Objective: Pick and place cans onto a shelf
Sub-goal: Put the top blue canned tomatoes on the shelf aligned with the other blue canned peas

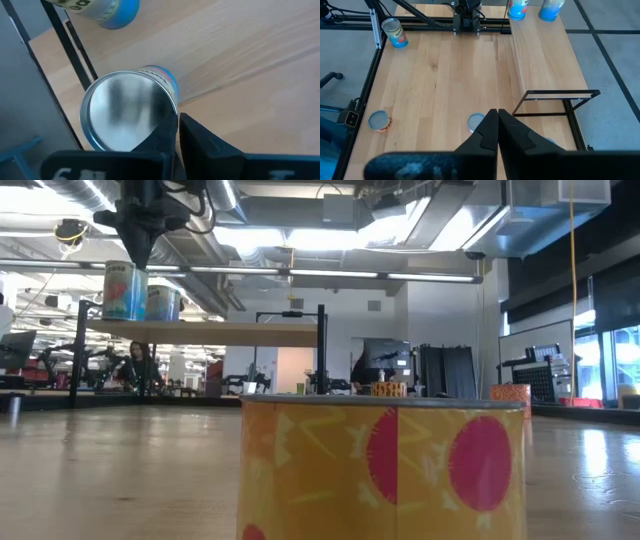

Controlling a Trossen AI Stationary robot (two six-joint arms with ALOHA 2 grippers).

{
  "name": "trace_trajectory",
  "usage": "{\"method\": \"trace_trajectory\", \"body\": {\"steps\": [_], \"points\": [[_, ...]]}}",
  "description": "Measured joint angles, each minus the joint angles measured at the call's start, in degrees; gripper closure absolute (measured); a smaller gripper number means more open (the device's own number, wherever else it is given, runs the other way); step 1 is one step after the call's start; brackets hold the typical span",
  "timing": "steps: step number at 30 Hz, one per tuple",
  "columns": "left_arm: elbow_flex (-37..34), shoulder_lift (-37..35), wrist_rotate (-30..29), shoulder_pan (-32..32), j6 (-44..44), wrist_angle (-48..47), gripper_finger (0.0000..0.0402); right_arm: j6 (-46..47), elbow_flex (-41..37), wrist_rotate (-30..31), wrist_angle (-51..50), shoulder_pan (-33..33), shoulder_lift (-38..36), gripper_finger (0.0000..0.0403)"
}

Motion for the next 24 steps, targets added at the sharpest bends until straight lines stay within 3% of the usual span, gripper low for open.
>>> {"method": "trace_trajectory", "body": {"steps": [9, 24], "points": [[0.04, 0.00, -0.66, 0.00, 1.30, 0.08, 0.0350, 0.00, 0.00, 0.00, 0.01, 0.02, 0.00, 0.0392], [0.11, -0.15, -2.41, 0.00, 1.64, 0.15, 0.0347, 0.25, 0.00, 0.00, 0.03, 0.02, 0.00, 0.0392]]}}
